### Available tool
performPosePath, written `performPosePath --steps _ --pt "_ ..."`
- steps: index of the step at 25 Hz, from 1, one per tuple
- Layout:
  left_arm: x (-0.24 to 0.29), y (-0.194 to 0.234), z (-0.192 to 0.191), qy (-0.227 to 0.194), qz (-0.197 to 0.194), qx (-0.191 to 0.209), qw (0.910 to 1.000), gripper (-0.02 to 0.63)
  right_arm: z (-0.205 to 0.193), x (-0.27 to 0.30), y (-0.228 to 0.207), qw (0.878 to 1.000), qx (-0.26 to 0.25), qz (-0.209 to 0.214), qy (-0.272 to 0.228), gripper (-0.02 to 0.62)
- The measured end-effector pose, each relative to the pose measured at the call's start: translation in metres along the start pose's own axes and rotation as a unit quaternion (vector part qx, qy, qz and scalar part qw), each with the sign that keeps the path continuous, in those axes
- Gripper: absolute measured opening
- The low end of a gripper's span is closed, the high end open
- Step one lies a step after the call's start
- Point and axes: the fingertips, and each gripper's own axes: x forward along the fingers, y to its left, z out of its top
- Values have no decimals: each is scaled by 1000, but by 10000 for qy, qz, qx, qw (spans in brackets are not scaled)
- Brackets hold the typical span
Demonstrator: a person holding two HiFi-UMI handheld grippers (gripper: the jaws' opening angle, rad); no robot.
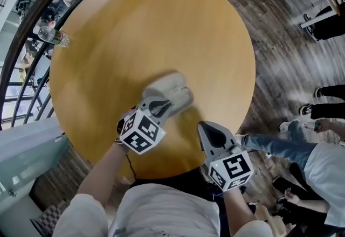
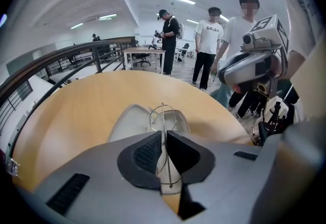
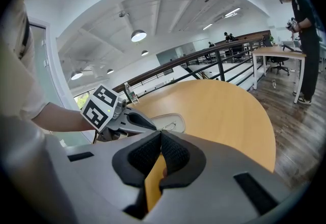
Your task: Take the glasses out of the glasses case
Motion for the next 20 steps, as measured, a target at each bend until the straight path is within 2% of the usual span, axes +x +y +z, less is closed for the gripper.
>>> performPosePath --steps 4,8,13,20 --pt "-17 -6 10 -262 76 -230 9994 51 5 -10 2 9999 -68 -28 -68 25" --pt "-47 -9 29 -741 221 -493 9958 51 17 -20 4 9996 -221 -45 -181 25" --pt "-89 -24 43 -1173 479 -556 9904 49 30 -35 15 9988 -400 -40 -264 25" --pt "-139 -47 56 -1845 716 -931 9758 49 36 -61 27 9972 -624 -31 -416 25"
